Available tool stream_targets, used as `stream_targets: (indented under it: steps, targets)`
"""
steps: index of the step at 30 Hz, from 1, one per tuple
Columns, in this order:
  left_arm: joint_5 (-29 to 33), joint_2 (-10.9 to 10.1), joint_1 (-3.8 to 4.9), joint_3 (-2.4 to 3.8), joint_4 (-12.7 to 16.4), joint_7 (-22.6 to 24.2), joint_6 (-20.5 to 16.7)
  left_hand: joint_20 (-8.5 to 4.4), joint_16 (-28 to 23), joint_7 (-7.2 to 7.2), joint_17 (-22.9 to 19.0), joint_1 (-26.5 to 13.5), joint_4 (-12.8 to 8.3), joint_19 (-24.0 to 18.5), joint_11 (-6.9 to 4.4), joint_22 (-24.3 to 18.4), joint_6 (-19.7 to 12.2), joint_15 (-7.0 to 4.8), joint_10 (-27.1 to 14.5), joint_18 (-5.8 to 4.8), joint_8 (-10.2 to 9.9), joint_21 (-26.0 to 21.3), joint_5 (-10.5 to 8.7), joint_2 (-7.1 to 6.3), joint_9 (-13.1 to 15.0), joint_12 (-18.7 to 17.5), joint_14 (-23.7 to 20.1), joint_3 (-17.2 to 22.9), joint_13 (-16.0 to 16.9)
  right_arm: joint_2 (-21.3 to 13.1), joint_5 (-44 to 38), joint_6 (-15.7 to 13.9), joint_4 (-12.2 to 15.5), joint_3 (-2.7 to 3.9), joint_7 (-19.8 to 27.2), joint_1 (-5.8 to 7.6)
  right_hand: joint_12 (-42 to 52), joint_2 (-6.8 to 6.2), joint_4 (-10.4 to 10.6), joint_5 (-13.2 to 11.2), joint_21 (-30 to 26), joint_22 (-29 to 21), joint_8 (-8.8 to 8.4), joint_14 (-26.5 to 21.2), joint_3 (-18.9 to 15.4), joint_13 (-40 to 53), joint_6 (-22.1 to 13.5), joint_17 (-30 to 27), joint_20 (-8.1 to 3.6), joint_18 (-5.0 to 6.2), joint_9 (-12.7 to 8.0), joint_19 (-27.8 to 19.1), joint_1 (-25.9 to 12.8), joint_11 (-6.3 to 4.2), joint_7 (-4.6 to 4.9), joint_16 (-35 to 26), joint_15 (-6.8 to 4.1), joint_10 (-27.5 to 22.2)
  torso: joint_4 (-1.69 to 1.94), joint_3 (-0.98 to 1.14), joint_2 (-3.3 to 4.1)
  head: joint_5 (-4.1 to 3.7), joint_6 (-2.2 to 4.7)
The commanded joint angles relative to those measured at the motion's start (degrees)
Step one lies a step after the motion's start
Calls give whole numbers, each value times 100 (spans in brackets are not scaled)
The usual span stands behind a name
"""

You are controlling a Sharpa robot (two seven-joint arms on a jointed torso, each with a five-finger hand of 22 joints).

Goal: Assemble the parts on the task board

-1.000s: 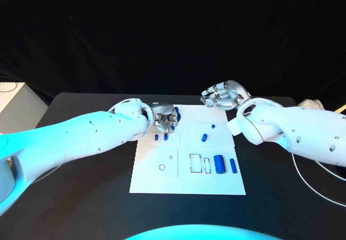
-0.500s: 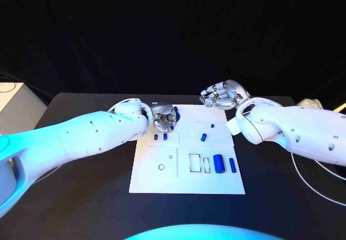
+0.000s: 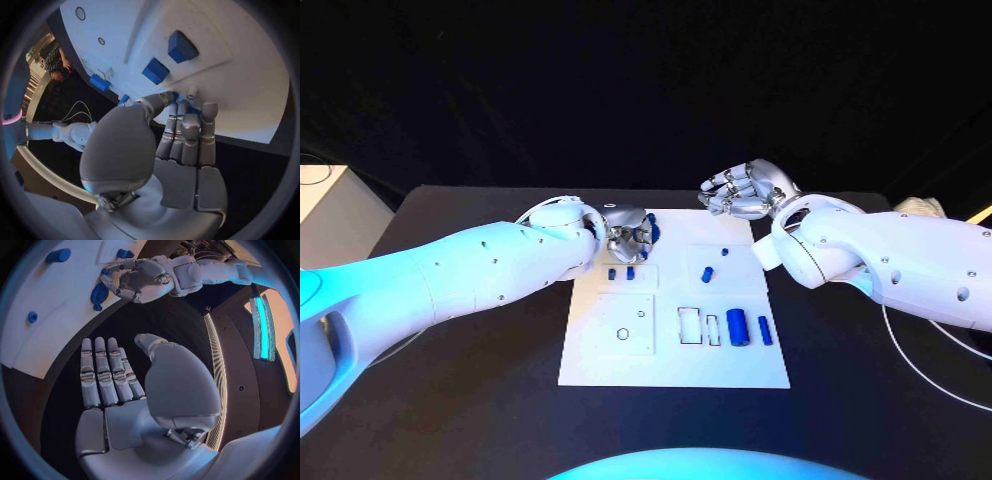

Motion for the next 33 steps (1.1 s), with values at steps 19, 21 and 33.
stream_targets:
  steps: [19,21,33]
  targets:
    - [176,5,-59,-23,-3,172,35,-105,168,-34,216,-43,-209,315,-102,336,298,-95,601,-137,-150,271,1,156,49,-524,297,96,-138,4,-52,92,8,1,67,-1,-20,14,7,34,3,-13,-22,-29,40,-7,53,-17,-2,39,-9,-45,-59,13,83,5,12,28,1,3,-3,-7,-7]
    - [201,-11,-60,-23,4,189,-38,-114,190,-36,270,-44,-239,390,-109,417,354,-106,707,-154,-162,330,4,176,63,-629,351,121,-159,4,-54,92,8,1,67,-1,-20,14,7,34,3,-13,-22,-29,40,-7,53,-17,-2,39,-9,-45,-59,13,83,5,12,28,0,4,-4,-5,0]
    - [403,-377,-62,199,380,260,-339,-126,207,-29,304,-80,-278,452,-110,478,410,-107,837,-166,-208,385,9,187,77,-819,414,148,-187,-11,-59,91,-5,1,64,-2,-17,16,5,41,4,-17,-19,-29,46,-7,60,-23,-2,39,-8,-45,-58,10,80,5,12,34,8,-1,-16,-33,35]
